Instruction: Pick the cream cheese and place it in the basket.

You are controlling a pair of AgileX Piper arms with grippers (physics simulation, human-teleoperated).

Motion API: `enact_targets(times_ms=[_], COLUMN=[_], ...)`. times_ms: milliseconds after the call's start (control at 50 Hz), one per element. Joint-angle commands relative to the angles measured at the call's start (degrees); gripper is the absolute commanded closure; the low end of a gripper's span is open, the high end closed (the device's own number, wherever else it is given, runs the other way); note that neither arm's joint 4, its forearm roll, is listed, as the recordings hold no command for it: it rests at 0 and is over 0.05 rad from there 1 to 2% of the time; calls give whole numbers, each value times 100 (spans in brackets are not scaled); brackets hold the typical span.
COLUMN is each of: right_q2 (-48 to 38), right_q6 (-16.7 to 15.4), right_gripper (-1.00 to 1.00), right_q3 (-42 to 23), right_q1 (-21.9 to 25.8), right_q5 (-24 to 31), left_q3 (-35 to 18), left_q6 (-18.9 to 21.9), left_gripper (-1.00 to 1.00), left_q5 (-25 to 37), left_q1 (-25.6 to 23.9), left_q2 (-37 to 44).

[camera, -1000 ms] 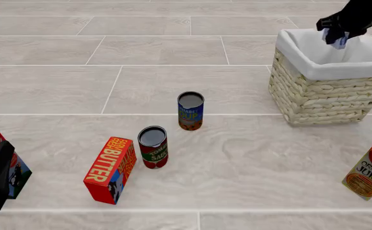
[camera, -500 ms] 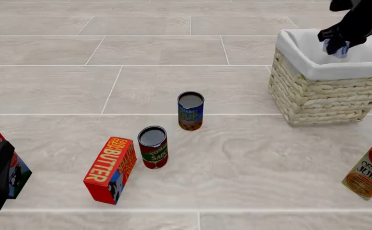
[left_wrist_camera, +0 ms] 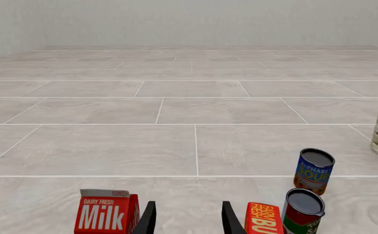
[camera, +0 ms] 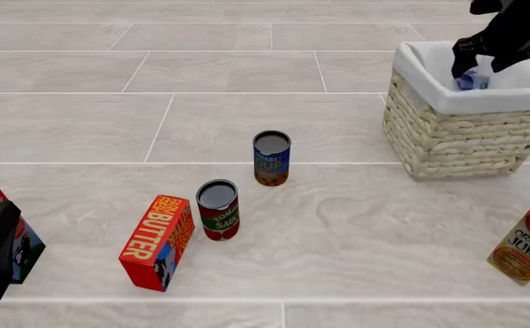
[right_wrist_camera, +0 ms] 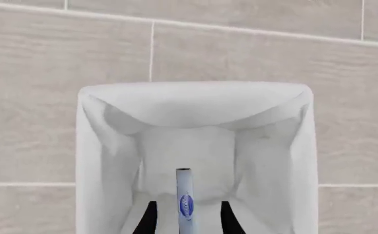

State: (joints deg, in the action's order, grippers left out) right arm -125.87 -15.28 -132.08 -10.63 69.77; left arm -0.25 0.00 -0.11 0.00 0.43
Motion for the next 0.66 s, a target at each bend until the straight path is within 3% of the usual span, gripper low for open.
enact_targets(times_ms=[20,660], right_q2=[11,306], right_q6=[111,203], right_gripper=[-100,-100], right_q3=[-65,45], right_q1=[-7,167], right_q5=[8,8], left_q3=[0,0], left_q6=[0,0], left_gripper=[-100,-100], left_q5=[0,0], left_q1=[0,0], left_q2=[0,0])
